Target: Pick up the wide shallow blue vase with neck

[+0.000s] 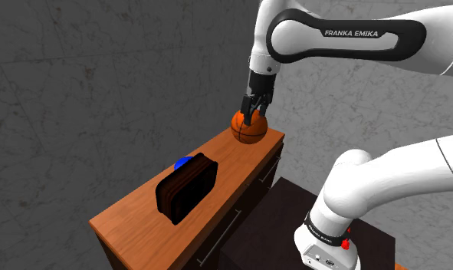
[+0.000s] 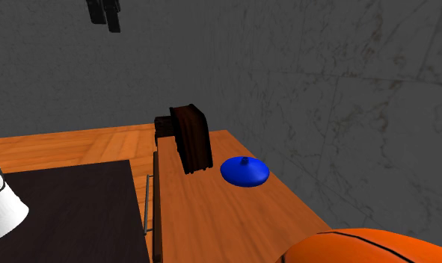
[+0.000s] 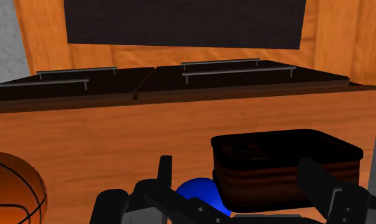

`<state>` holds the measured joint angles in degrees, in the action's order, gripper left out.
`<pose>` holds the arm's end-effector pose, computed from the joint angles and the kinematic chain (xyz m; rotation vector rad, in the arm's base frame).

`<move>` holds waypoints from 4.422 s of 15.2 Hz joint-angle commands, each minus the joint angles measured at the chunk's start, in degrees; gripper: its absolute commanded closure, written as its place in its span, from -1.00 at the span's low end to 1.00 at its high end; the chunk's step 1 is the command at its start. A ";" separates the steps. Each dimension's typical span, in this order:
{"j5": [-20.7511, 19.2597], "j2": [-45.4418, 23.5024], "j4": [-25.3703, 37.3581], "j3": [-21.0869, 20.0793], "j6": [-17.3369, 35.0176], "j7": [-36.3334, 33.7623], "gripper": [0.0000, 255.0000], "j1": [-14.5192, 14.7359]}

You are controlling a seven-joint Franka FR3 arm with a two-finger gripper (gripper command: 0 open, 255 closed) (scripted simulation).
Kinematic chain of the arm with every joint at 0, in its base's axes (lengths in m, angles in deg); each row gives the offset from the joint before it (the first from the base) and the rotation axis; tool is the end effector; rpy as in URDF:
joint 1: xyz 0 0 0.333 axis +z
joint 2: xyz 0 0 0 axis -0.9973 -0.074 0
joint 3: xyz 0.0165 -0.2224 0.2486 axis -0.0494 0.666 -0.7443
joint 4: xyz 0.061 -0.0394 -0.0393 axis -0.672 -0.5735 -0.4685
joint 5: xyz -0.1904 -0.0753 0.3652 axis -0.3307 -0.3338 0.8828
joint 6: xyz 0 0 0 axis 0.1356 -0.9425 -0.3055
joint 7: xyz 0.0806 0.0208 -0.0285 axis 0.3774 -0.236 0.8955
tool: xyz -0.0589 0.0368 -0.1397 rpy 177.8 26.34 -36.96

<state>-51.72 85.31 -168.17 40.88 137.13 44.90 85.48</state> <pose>0.3356 0.0275 0.5276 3.1318 -0.0172 0.0219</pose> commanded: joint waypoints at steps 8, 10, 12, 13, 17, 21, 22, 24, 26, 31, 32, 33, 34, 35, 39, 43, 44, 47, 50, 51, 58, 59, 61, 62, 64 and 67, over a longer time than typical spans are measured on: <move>0.77 -12.84 -0.35 -0.86 12.79 -1.56 -1.00 -0.56; 0.89 -16.95 0.29 -1.08 16.15 -2.00 -1.00 -0.72; 0.97 -21.20 1.26 -1.29 19.32 -2.45 -1.00 -0.88; 0.99 -23.36 1.86 -1.39 20.83 -2.67 -1.00 -0.96; 0.93 -32.21 5.04 -1.70 26.28 -3.59 -1.00 -1.22; 0.69 -41.23 9.42 -1.84 30.70 -4.54 -1.00 -1.37; 0.61 -43.50 10.70 -1.86 31.63 -4.78 -1.00 -1.39; 0.44 -48.04 13.47 -1.84 33.28 -5.24 -1.00 -1.39; 0.27 -52.58 16.54 -1.78 34.65 -5.68 -1.00 -1.35; -0.06 -63.95 25.50 -1.49 36.81 -6.64 -1.00 -1.11; -0.10 -66.24 27.53 -1.42 37.02 -6.81 -1.00 -1.05; -0.13 -68.54 29.64 -1.34 37.16 -6.97 -1.00 -0.98; -0.14 -69.72 30.75 -1.29 37.20 -7.05 -1.00 -0.94; -0.16 -70.22 30.66 -1.28 37.79 -7.03 -1.00 -0.92; -0.26 -72.26 30.39 -1.20 40.09 -6.98 -1.00 -0.84; -0.33 -73.64 30.32 -1.15 41.53 -6.95 -1.00 -0.79; -0.33 -73.66 30.29 -1.14 41.58 -6.93 1.00 -0.81; -0.33 -73.66 30.30 -1.14 41.57 -6.92 1.00 -0.81; -0.33 -73.68 30.37 -1.14 41.53 -6.93 1.00 -0.80; -0.34 -73.69 30.38 -1.14 41.53 -6.93 1.00 -0.80; -0.20 -71.01 30.53 -1.25 38.70 -7.01 1.00 -0.89; -0.18 -70.50 30.61 -1.27 38.12 -7.03 1.00 -0.91; -0.13 -69.52 30.80 -1.30 36.95 -7.05 1.00 -0.95; -0.11 -69.04 30.92 -1.32 36.35 -7.07 1.00 -0.97; -0.06 -68.10 31.19 -1.35 35.15 -7.10 1.00 -1.00; 0.01 -66.77 31.69 -1.40 33.32 -7.14 1.00 -1.05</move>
<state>-51.74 18.07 -136.63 39.48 171.07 37.71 84.50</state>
